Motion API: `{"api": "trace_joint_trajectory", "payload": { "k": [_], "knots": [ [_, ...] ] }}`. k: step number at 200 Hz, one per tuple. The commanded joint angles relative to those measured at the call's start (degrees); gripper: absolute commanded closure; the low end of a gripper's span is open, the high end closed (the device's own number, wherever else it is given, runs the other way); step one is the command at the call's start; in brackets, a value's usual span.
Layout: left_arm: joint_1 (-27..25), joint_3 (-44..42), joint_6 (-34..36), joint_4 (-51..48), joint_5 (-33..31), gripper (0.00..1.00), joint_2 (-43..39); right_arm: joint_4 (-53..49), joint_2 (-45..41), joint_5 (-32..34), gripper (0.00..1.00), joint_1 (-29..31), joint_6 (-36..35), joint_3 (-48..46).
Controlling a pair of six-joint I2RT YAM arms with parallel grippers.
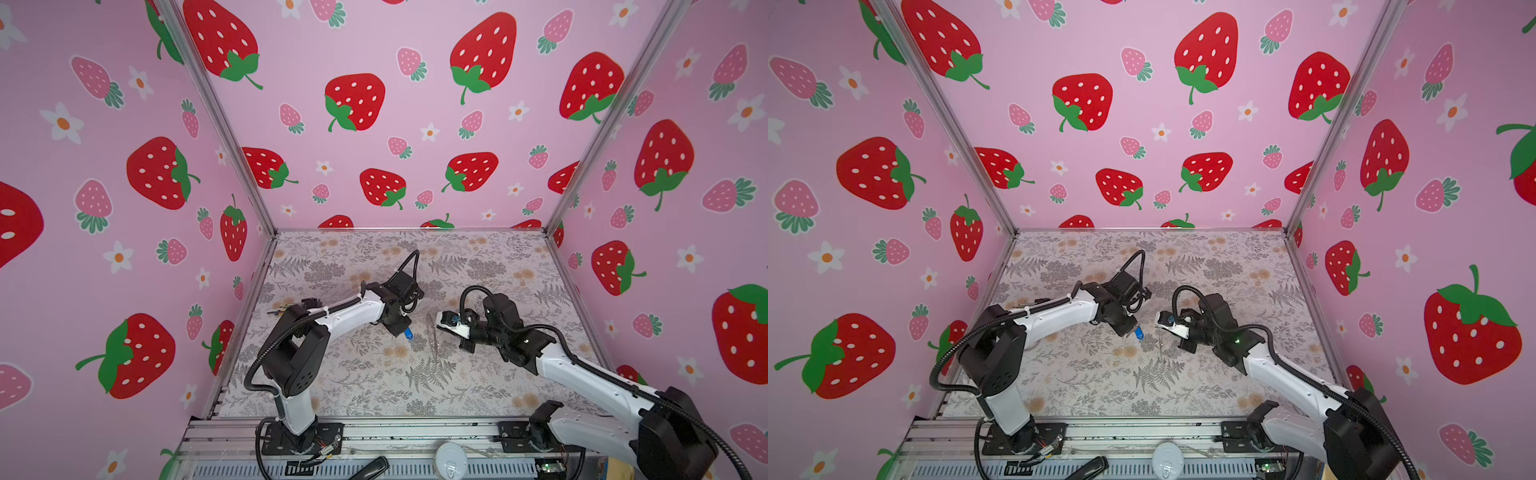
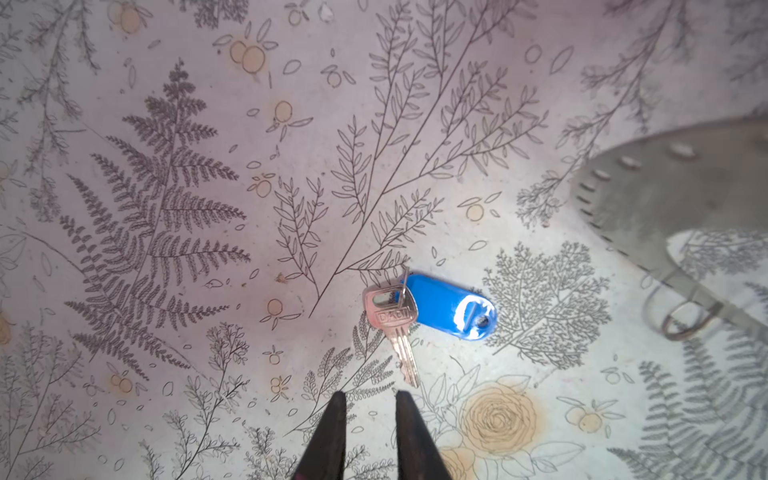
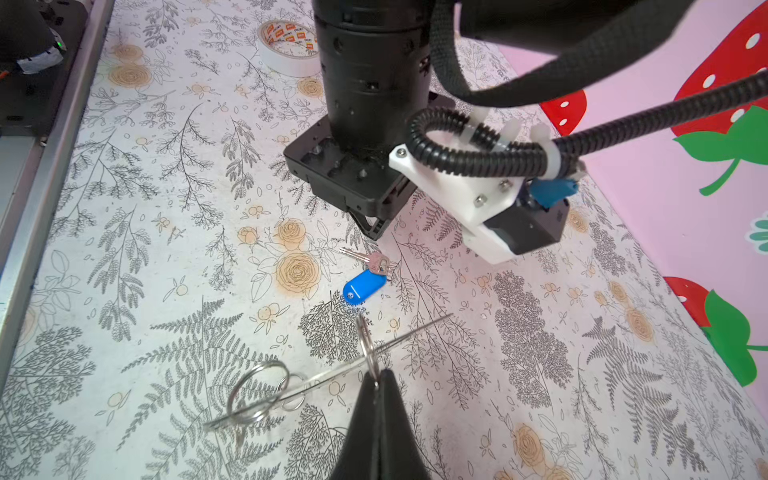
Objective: Put the keys on the keyring
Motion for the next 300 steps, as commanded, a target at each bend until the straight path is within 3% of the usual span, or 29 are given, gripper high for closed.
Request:
{"api": "trace_joint_trajectory", "payload": {
  "k": [1,228,300],
  "knots": [
    [-0.07,-1.48,3.84,7.89,3.21,0.76,-0.16,0.52,-0.57,-0.89,1.00,0.32,-0.16,-0.25],
    [-0.29,0.55,3.73,8.86,3.78,0.88,6.77,0.68,1.44,-1.13,1.00,0.26,-0.39,0.00],
    [-0.20,-2.84,3.15,10.42,1.81,0.80,2.41,0.60,1.26,-0.94,1.00,0.30,-0.55,-0.11]
  ]
}}
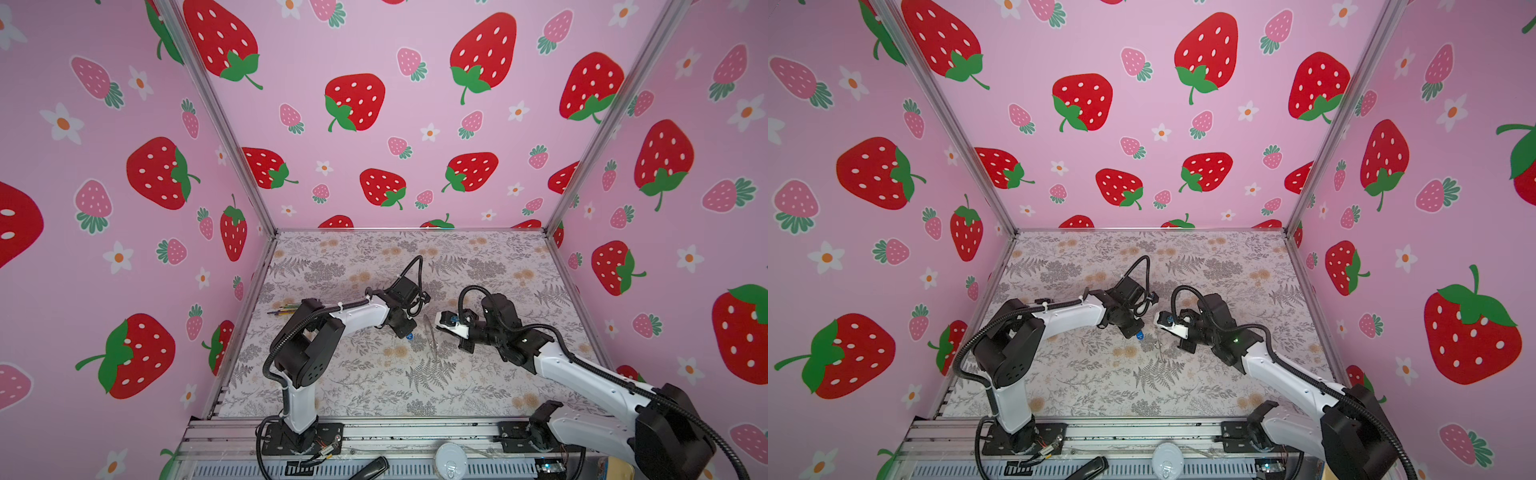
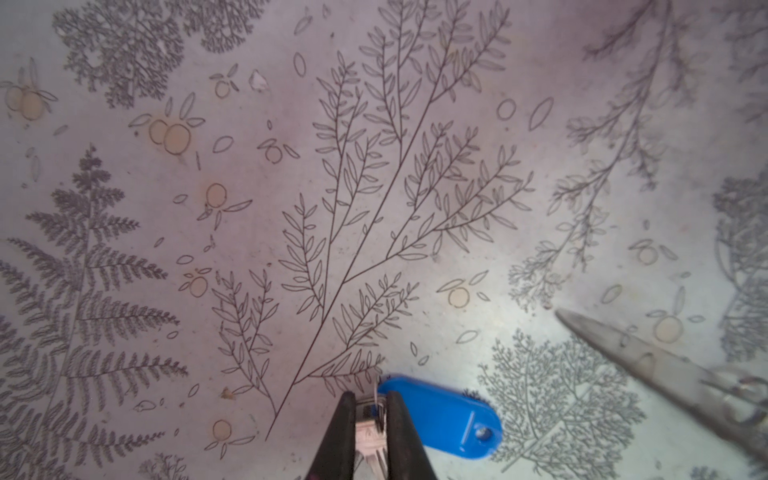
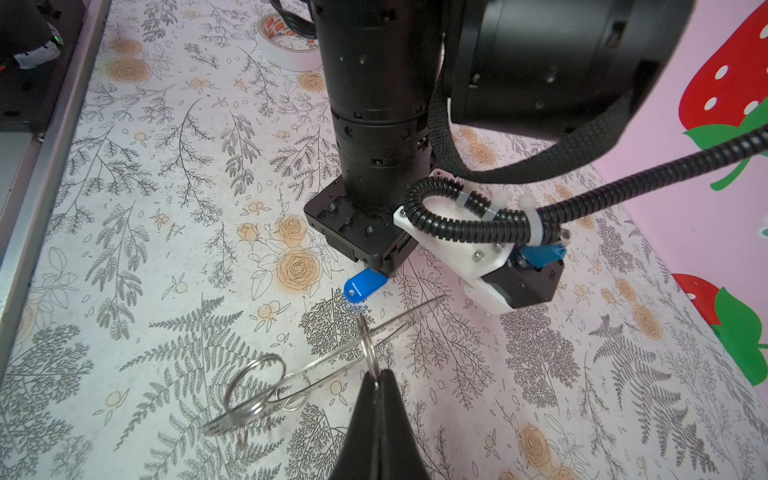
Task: Put the keys on the keyring
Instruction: 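Hold the key near the split ring with the left gripper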
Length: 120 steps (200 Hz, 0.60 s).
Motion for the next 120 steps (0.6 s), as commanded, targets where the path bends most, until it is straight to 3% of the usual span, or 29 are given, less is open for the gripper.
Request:
{"api": "trace_joint_trajectory", "payload": {
  "k": [1,120],
  "knots": [
    [-0.07,-1.02,0.40,-0.35,-1.01,0.80,-2.51,0.25,0.17,-0.88,1.00,0.30,-0.57,-0.14],
    [-0.09,1.33,0.23,-2.95,0.01,0.83,0.07,0.25,0.07,-0.85,1.00,0.27,-0.84,-0.06]
  ]
}}
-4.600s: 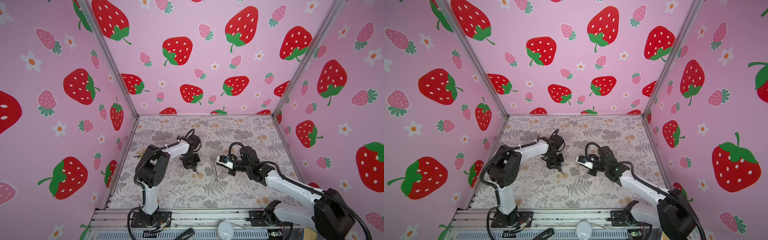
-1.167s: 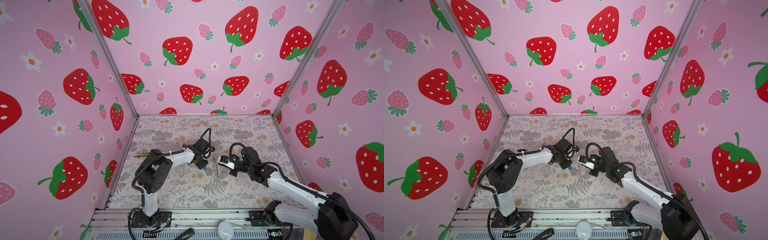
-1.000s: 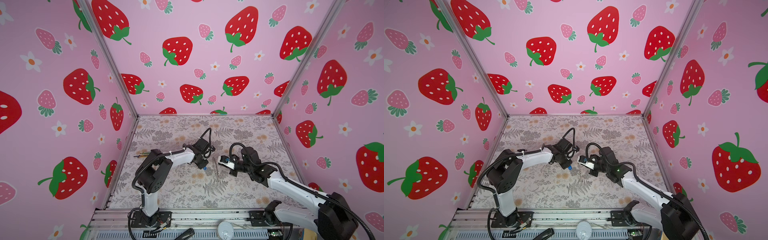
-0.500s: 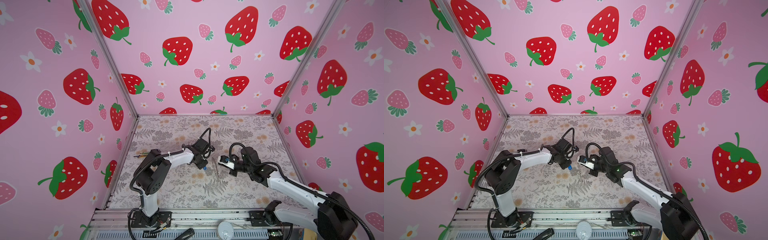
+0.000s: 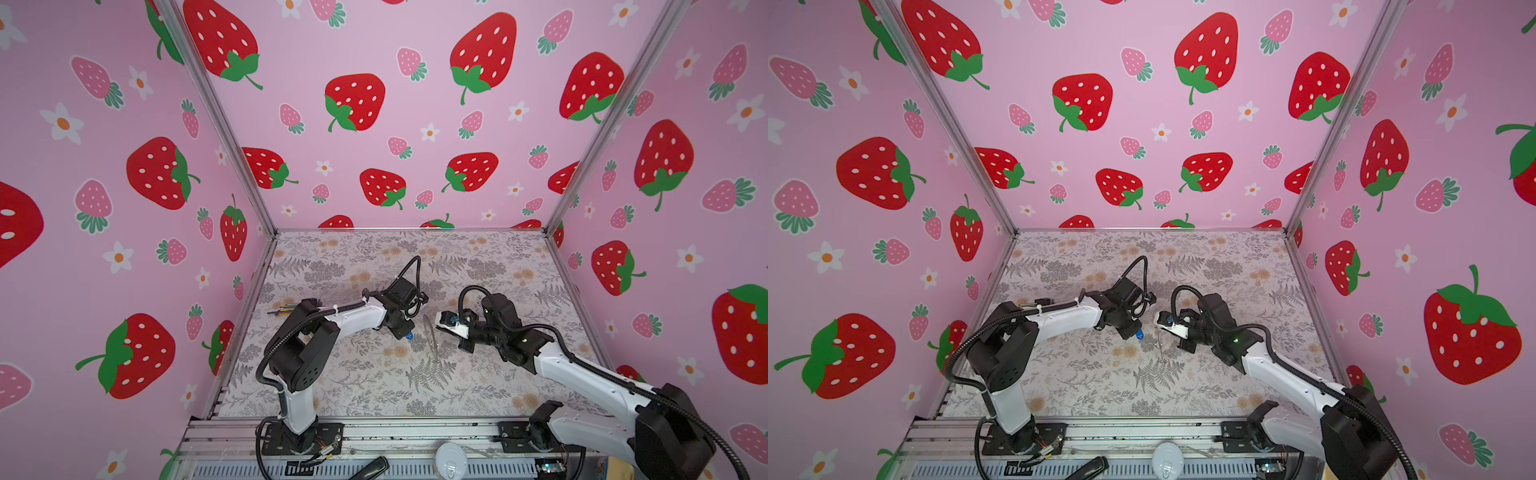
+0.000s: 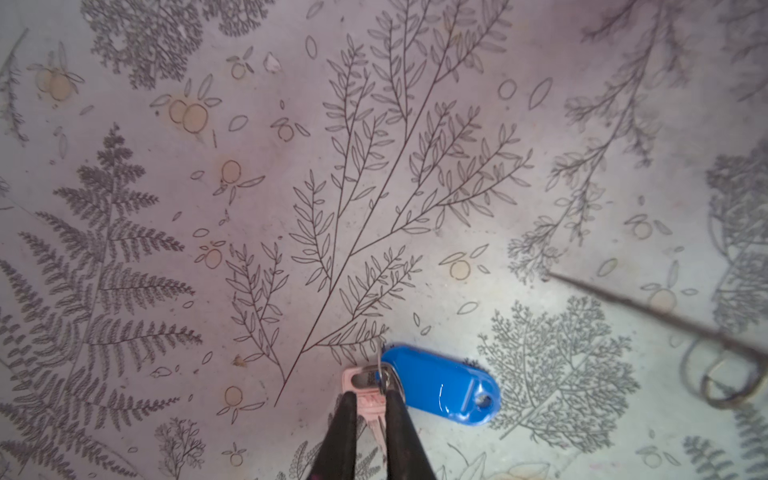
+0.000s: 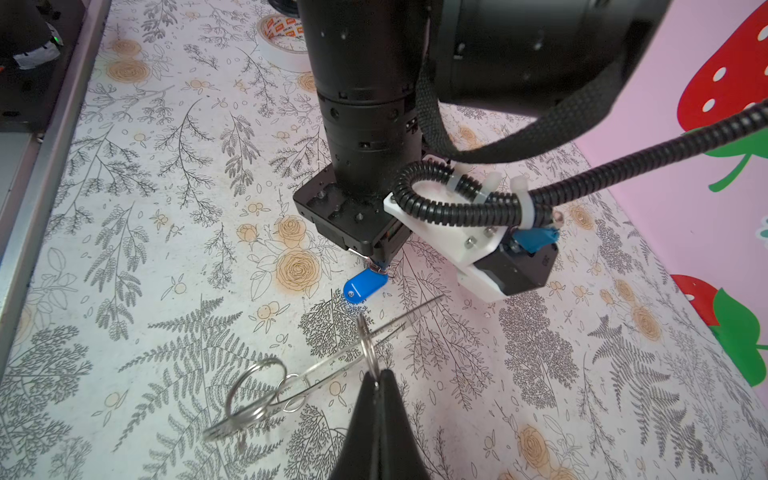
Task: Put the keys on the keyring
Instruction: 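Hold the key near the split ring with the left gripper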
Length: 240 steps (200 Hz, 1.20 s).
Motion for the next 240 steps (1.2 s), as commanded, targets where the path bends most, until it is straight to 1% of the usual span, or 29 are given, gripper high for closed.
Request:
{"api": "trace_joint_trajectory", "payload": {
  "k": [1,138,174,183,191,193,200,240],
  "knots": [
    [-0.08,2.47,0.36,-2.17,0.89,0.83,1.33,0.14,0.08,-0.87,1.00,0.25,-0.77,-0.07],
    [-0.16,2.71,-0.27,-1.41,1.97,0.85,2.21,0.46,1.12,-1.22,1.00,0.25,-0.91,-0.04],
    [-0.16,2.48,-0.57,-0.61,2.08,0.89,2.18,0.40,1.05,-1.48,1.00,0.30,-0.83,-0.14],
    [-0.13,2.46,-0.41,-0.59,2.23,0.93,2.05,0.57,0.88,-1.62,1.00,0.27,-0.91,-0.12],
    [-0.16,2.45,-0.33,-0.65,2.25,0.93,1.96,0.66,0.85,-1.66,1.00,0.30,-0.97,-0.23],
    [-0.16,2.51,-0.31,-0.63,2.27,0.96,1.89,0.62,0.83,-1.66,1.00,0.31,-1.02,-0.20],
    [-0.16,2.30,-0.17,-0.58,2.32,1.00,1.71,0.65,0.79,-1.66,1.00,0.31,-1.07,-0.29],
    [-0.16,0.89,0.83,-0.37,2.34,1.00,-0.26,0.63,-0.15,-1.73,1.00,0.24,-0.91,-0.34]
  ]
}}
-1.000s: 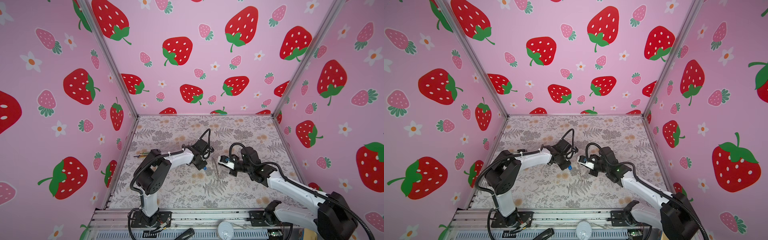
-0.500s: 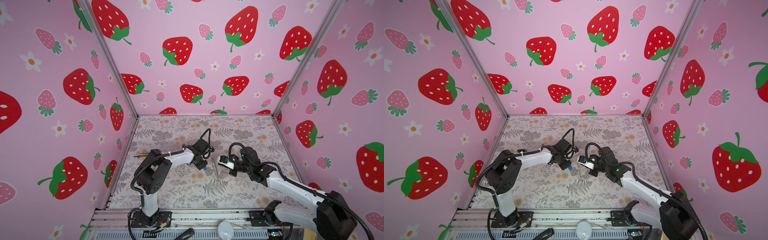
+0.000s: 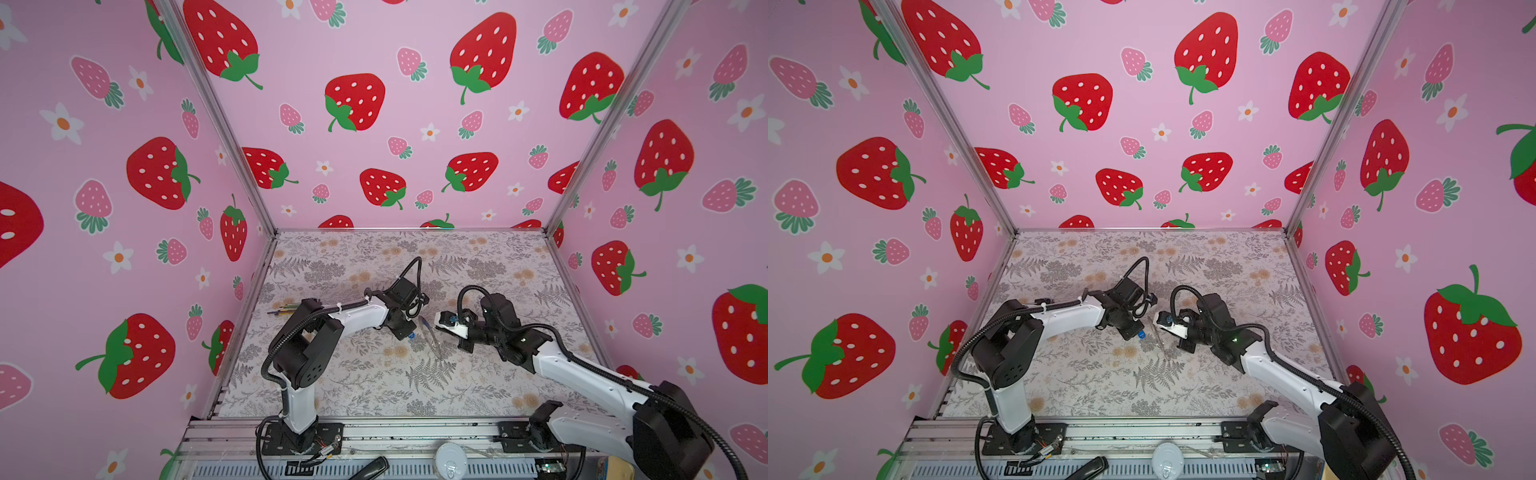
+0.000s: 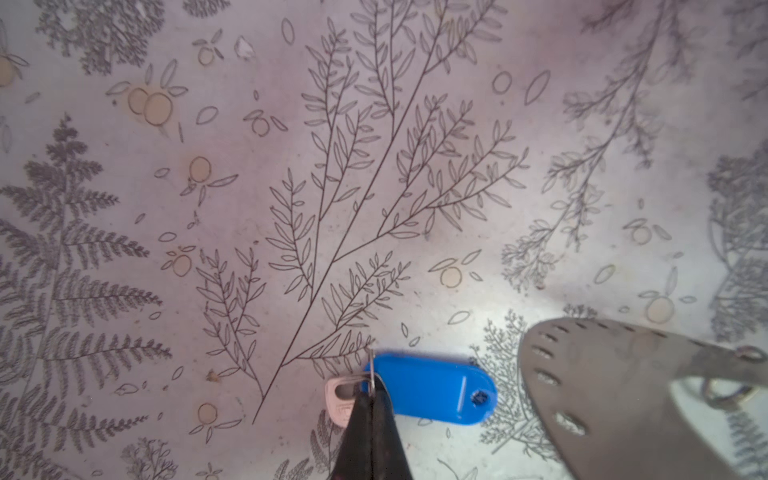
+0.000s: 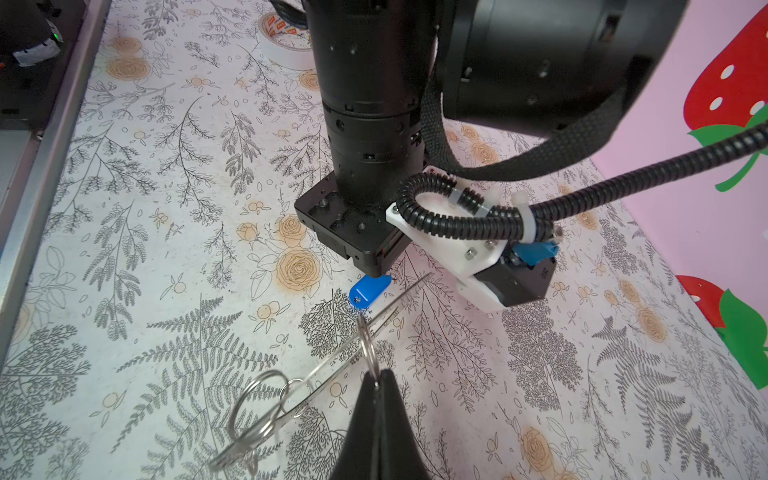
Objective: Put the keys on the keyring
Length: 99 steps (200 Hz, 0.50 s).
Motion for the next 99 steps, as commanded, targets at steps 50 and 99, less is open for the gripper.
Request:
{"api": "trace_joint_trajectory", "payload": {
  "k": [50,99],
  "knots": [
    [-0.11,-3.50,2.60,0.05,-0.11,1.00,-6.88,1.11,-3.15,-3.77,1.00,0.27,-0.06,-1.10],
    [0.24,-6.95,3.58,-0.10,-0.02,1.00,-11.43,1.78,-4.14,-5.11,1.00,0.21,1.62,-1.01]
  ]
}}
